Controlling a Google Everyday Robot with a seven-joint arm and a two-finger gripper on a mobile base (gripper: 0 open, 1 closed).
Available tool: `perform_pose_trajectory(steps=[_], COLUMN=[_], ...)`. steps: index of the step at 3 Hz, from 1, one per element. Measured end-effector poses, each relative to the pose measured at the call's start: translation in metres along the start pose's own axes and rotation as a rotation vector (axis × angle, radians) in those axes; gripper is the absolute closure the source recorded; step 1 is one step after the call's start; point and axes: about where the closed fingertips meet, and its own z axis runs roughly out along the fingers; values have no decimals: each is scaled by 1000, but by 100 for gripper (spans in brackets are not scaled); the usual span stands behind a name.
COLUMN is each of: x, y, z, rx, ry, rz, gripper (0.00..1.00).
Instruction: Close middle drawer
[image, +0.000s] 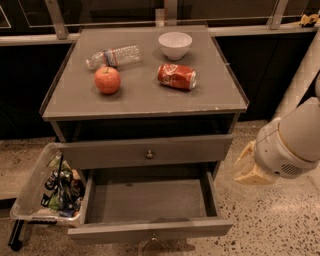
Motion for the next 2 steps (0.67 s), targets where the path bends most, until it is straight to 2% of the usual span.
perform_pose_trajectory(steps=[1, 2], x=[-8, -14], y=[4, -7], z=[46, 99], rx=[-33, -28], ry=[-36, -72], rz=[28, 47], gripper=[100, 100])
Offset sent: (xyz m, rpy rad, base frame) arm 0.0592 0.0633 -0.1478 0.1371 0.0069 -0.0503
